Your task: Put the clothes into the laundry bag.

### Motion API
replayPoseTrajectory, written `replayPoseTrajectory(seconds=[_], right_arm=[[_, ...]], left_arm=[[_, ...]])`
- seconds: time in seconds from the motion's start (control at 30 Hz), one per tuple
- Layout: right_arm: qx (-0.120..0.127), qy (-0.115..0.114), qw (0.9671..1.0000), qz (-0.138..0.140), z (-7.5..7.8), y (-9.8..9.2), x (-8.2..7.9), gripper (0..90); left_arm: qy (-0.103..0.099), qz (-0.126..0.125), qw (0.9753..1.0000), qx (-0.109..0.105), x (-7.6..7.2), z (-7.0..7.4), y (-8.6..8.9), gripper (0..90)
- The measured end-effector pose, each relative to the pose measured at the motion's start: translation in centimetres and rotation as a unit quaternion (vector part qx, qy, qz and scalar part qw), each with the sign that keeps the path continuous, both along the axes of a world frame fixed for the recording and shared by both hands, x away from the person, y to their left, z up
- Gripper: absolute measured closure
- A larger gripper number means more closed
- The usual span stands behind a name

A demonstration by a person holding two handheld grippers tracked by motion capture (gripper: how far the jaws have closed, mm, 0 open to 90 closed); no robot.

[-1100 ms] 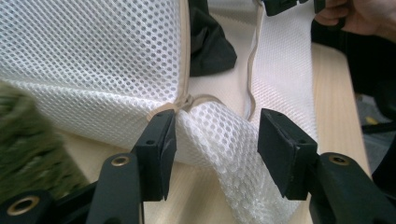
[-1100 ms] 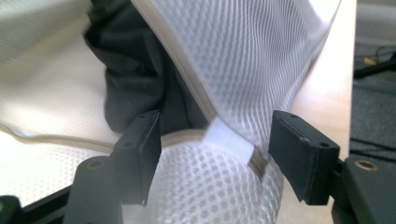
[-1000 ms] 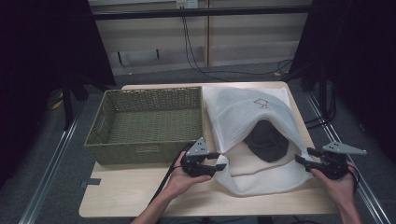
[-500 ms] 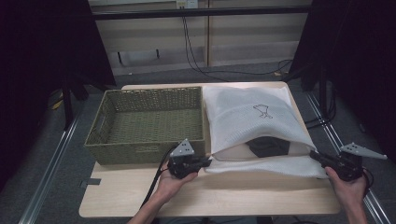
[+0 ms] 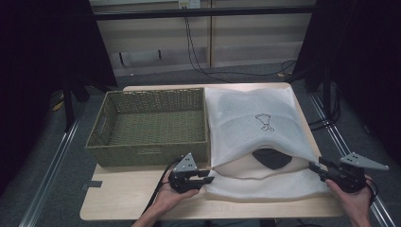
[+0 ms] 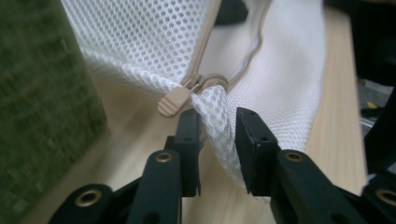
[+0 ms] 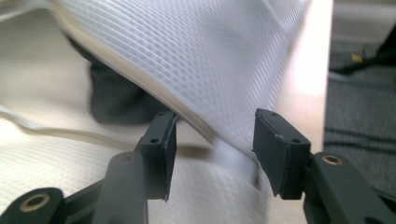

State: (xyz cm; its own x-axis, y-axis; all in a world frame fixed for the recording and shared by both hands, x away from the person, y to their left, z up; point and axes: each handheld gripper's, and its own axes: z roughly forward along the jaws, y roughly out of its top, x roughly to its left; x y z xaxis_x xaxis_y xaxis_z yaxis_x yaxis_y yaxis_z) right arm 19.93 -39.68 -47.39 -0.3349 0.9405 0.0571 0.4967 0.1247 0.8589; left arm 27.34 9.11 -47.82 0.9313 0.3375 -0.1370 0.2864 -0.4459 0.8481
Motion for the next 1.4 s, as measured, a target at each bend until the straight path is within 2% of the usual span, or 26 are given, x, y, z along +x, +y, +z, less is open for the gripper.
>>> replayPoseTrajectory(seconds=[0.13,0.17,0.3,0.4,0.43,0.47,0.5,0.57,0.6,0.63,0.7,0.73,0.8,0.83,0.9,0.93,0.97,1.0,1.07,1.1,1.17,1.2,1.23,1.27,1.33,1.4], right_arm=[[0.003,-0.017,0.9995,0.026,1.2,1.4,0.0,46.4],[0.0,-0.02,0.9994,0.03,1.3,1.7,0.1,44.6],[-0.012,-0.018,0.999,0.039,1.2,2.8,1.4,44.4],[-0.017,-0.014,0.9986,0.048,0.7,3.1,2.1,76.7],[-0.01,-0.01,0.9984,0.054,0.5,3.1,2.1,85.8],[-0.008,-0.003,0.9979,0.065,0.4,3.2,1.9,90.0],[-0.009,0.001,0.9975,0.07,0.2,3.1,1.7,90.0],[-0.017,0.019,0.9975,0.066,-0.3,2.9,1.3,90.0],[-0.016,0.026,0.9976,0.062,-0.6,2.6,1.0,90.0],[-0.013,0.028,0.9976,0.061,-0.9,2.4,0.8,89.5],[-0.013,0.025,0.9985,0.047,-1.2,2.2,0.4,67.2],[-0.013,0.018,0.9988,0.044,-1.1,2.2,0.3,59.7],[-0.013,0.012,0.999,0.041,-0.6,2.3,0.3,47.6],[-0.017,0.006,0.999,0.041,-0.4,2.3,0.5,43.1],[-0.022,0.005,0.9989,0.041,0.0,2.5,1.1,39.1],[-0.021,0.008,0.9988,0.042,0.1,2.7,1.5,37.9],[-0.024,0.009,0.9986,0.047,0.0,3.0,1.9,37.3],[-0.025,0.015,0.9982,0.052,-0.2,3.4,2.2,36.6],[-0.043,0.029,0.9973,0.053,-0.6,4.1,2.8,41.6],[-0.049,0.038,0.9965,0.055,-1.0,4.2,3.1,46.5],[-0.062,0.066,0.9951,0.04,-2.2,4.1,3.6,51.5],[-0.058,0.084,0.994,0.04,-2.9,3.8,3.7,56.2],[-0.048,0.076,0.9951,0.041,-3.5,3.6,3.6,56.6],[-0.043,0.079,0.9951,0.04,-3.4,3.4,3.5,58.3],[-0.046,0.078,0.9951,0.041,-3.4,3.1,3.3,60.1],[-0.048,0.075,0.9953,0.039,-3.5,2.7,3.1,65.1]], left_arm=[[-0.009,0.002,0.9999,-0.011,0.3,1.1,0.1,67.5],[-0.018,0.004,0.9998,-0.008,0.4,1.3,0.2,66.5],[-0.015,0.016,0.9993,-0.03,0.9,1.8,0.3,60.4],[-0.032,0.007,0.9992,-0.023,1.0,1.5,-0.9,59.3],[-0.037,-0.001,0.9991,-0.021,0.9,1.4,-1.5,58.6],[-0.043,-0.004,0.9989,-0.02,0.8,1.2,-2.2,58.1],[-0.045,-0.012,0.9987,-0.019,0.8,1.0,-2.7,57.9],[-0.059,-0.001,0.9983,-0.001,0.8,0.7,-3.7,56.5],[-0.054,0.001,0.9985,0.0,0.9,0.4,-4.0,55.1],[-0.062,0.007,0.998,0.012,1.1,0.1,-4.1,54.8],[-0.054,0.018,0.998,0.026,1.5,-0.3,-4.3,53.3],[-0.057,0.022,0.9977,0.03,1.7,-0.5,-4.2,53.5],[-0.059,0.032,0.9969,0.042,1.8,-0.7,-4.1,59.6],[-0.055,0.037,0.9969,0.042,1.8,-0.9,-4.1,67.1],[-0.046,0.04,0.9972,0.044,2.2,-1.0,-3.8,81.2],[-0.037,0.038,0.9979,0.035,2.3,-1.0,-3.6,83.7],[-0.027,0.036,0.9988,0.02,2.4,-0.9,-3.4,84.5],[-0.026,0.031,0.9991,0.009,2.3,-0.7,-3.1,84.9],[-0.022,0.023,0.9995,-0.008,2.2,-0.4,-2.5,85.7],[-0.017,0.024,0.9995,-0.008,2.2,-0.3,-2.3,86.0],[-0.01,0.012,0.9998,-0.009,2.2,-0.4,-1.8,86.1],[-0.014,0.009,0.9998,0.006,2.0,-0.5,-1.7,86.2],[-0.019,0.002,0.9997,0.015,1.8,-0.8,-1.9,86.3],[-0.019,-0.001,0.9995,0.025,1.6,-1.1,-2.0,86.4],[-0.006,-0.012,0.9994,0.031,1.5,-1.7,-2.1,86.3],[-0.008,-0.022,0.9985,0.05,1.2,-2.3,-2.3,86.0]])
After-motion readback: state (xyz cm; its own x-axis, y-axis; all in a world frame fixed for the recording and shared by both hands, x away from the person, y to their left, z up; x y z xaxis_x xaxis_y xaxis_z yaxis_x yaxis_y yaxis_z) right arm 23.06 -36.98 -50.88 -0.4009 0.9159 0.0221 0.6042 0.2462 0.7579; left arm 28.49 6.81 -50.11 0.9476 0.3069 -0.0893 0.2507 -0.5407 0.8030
